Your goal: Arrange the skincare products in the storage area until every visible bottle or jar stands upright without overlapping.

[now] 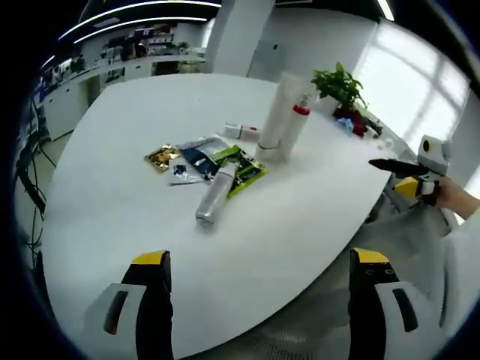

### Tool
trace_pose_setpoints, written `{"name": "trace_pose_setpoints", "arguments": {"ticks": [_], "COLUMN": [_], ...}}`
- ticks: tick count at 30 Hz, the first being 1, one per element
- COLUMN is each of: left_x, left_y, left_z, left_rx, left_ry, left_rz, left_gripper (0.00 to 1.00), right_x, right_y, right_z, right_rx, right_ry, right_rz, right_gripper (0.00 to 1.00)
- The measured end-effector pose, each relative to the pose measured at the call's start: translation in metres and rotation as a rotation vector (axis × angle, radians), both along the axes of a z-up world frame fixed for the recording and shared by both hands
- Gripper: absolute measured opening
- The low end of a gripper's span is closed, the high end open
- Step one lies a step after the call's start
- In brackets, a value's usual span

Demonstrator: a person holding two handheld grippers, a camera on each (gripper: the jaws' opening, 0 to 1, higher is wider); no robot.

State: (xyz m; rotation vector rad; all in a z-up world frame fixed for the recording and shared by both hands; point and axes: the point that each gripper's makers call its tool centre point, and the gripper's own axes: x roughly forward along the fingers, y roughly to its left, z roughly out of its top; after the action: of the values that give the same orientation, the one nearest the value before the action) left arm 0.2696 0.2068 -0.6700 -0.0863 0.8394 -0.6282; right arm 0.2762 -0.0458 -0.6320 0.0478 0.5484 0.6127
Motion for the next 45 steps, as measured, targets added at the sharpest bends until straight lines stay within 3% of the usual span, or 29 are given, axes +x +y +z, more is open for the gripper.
{"name": "trace_pose_setpoints", "arguments": {"ticks": [14, 33, 45], "left_x": [0.01, 0.021, 0.017], "left_y": [-0.003, -0.002, -0.013], "left_z": [-0.011, -0.024, -0.026], "left_rx": [-0.007, -0.013, 0.018], "left_ry": [0.019, 0.052, 0.056], "left_rz": [0.01, 0.039, -0.001], "left_gripper": [0.97, 0.96, 0.96], "right_x": [0.038, 0.124, 0.203], "right_y": [-0.019, -0.044, -0.051], "right_z": [-0.007, -0.016, -0.038], "right_rx": [-0.079, -0.2, -0.223], "right_ry": [0.011, 0.007, 0.027], "right_rz": [0.026, 0.091, 0.148], "right_gripper": [0.81, 0.76, 0.69]}}
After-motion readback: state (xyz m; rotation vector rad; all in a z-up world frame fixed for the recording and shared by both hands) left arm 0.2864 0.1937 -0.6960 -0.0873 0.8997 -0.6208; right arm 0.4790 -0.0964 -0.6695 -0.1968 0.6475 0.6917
